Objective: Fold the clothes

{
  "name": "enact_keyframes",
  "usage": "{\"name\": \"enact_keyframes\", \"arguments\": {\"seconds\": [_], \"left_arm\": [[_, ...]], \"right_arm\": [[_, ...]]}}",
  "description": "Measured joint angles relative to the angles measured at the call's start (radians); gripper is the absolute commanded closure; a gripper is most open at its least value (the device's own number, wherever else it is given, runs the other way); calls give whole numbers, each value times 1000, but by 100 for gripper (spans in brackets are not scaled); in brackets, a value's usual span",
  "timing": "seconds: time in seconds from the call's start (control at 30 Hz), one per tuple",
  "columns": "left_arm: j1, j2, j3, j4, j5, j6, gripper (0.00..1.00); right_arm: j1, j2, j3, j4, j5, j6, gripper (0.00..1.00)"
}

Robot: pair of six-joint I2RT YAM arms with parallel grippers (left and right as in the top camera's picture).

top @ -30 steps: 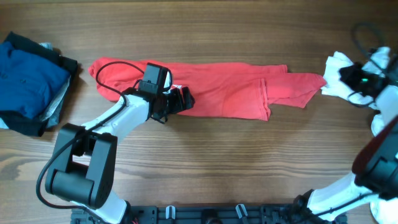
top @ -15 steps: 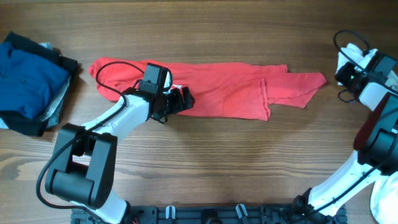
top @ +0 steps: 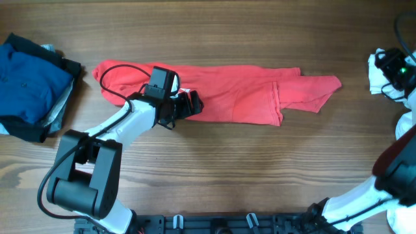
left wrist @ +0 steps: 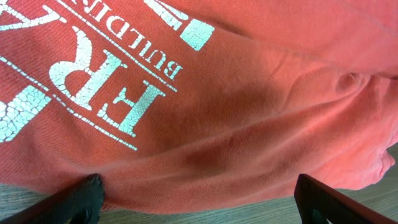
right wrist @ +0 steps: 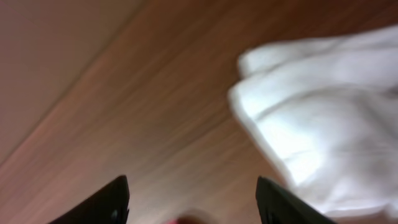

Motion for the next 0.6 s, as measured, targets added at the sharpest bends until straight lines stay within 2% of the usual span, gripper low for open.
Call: {"name": "enact_keyframes", "arguments": {"seconds": [0.1, 0.2, 0.27, 0.33, 0.37, 0.47, 0.6], "left_arm": [[0, -1, -3, 4, -38, -8, 7], [32, 0, -10, 60, -160, -11, 11], [114, 9, -16, 113, -198, -11, 12], [215, 19, -3, 118, -203, 7, 10], [280, 29, 13, 104, -197, 27, 3], [383, 51, 88, -13, -148, 77, 0], [360, 31, 227, -304, 64, 95, 0]], "right_arm": [[85, -118, 11, -300, -38, -54, 32], [159, -136, 11, -453, -47, -99, 30], [187, -142, 11, -526, -45, -120, 30], [206, -154, 10, -568, -44, -135, 29], [220, -164, 10, -590, -41, -142, 29], [254, -185, 10, -633, -36, -157, 28], [291, -187, 10, -657, 0, -171, 26]]}}
